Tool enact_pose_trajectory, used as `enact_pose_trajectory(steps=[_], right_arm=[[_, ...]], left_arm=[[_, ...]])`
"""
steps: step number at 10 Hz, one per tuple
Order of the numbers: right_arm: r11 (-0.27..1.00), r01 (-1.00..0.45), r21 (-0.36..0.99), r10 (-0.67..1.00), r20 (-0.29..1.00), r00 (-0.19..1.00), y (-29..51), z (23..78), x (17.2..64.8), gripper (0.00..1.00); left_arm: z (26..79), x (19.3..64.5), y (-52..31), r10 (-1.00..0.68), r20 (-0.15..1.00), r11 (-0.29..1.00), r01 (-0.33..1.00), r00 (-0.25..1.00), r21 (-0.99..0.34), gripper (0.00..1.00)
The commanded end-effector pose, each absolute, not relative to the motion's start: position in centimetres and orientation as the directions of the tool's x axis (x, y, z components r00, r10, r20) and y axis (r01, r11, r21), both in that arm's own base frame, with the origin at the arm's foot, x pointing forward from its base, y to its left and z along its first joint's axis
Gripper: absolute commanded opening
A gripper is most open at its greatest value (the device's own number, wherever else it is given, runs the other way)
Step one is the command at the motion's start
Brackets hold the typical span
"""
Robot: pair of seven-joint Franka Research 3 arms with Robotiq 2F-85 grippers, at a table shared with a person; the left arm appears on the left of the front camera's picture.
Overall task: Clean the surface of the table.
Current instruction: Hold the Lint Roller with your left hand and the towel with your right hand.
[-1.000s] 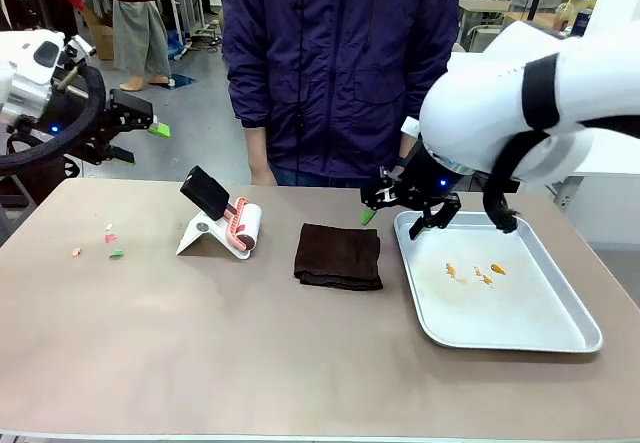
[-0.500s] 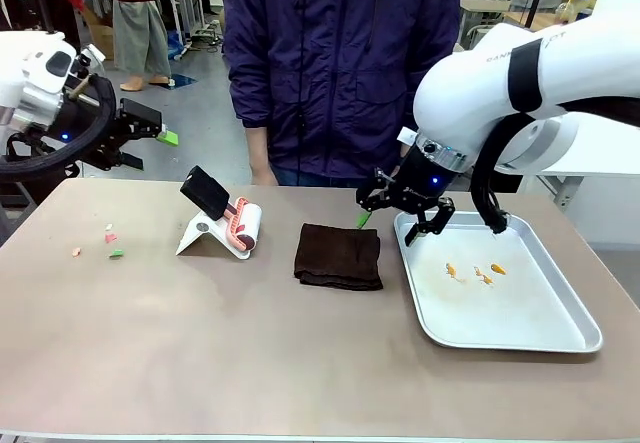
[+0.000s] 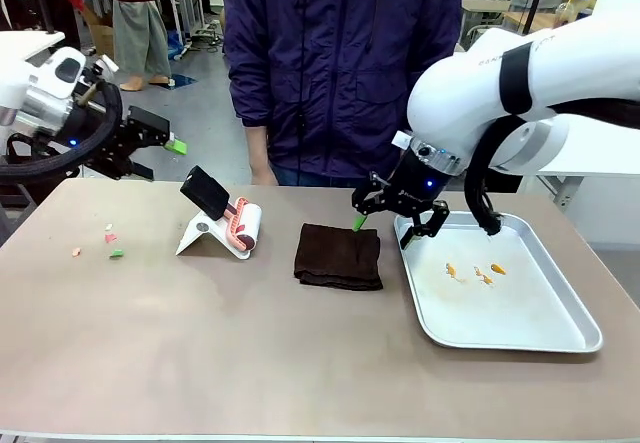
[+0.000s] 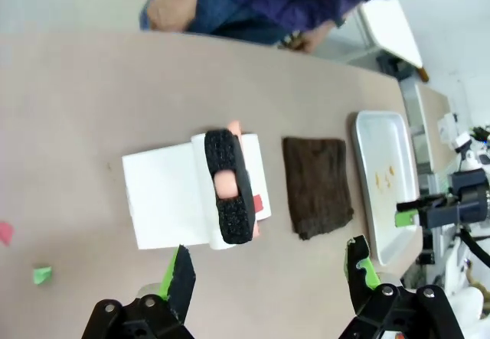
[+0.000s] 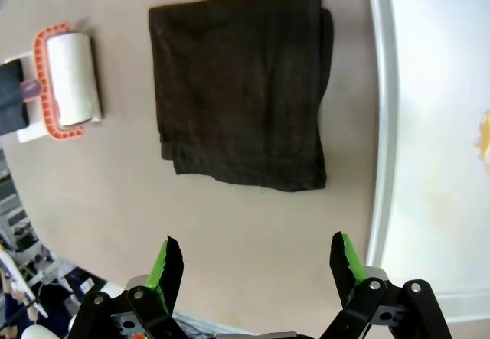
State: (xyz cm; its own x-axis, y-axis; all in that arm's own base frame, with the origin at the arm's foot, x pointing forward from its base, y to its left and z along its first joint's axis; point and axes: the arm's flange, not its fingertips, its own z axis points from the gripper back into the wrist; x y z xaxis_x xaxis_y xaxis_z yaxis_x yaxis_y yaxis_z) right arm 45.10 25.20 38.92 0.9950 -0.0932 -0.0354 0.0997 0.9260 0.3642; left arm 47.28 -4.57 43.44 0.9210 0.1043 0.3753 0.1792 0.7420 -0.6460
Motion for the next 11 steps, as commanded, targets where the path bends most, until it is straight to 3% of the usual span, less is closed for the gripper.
enact_pose_trajectory(steps=[1, 9, 11], right_arm=[[0.922, 0.079, 0.379, -0.054, -0.076, 0.996, 25.9, 37.3, 47.9, 1.00], [0.948, 0.190, 0.256, -0.145, -0.188, 0.972, 28.2, 32.7, 50.5, 1.00], [0.955, 0.185, 0.231, -0.171, -0.079, 0.982, 28.7, 31.9, 51.1, 1.00]], left_arm=[[43.5, 49.9, -4.9, 0.067, 0.307, 0.756, 0.153, 0.949, -0.637, 1.00], [39.8, 54.2, -6.8, -0.028, 0.166, 0.788, 0.124, 0.986, -0.603, 1.00], [39.7, 54.3, -7.0, -0.028, 0.161, 0.784, 0.122, 0.987, -0.609, 1.00]])
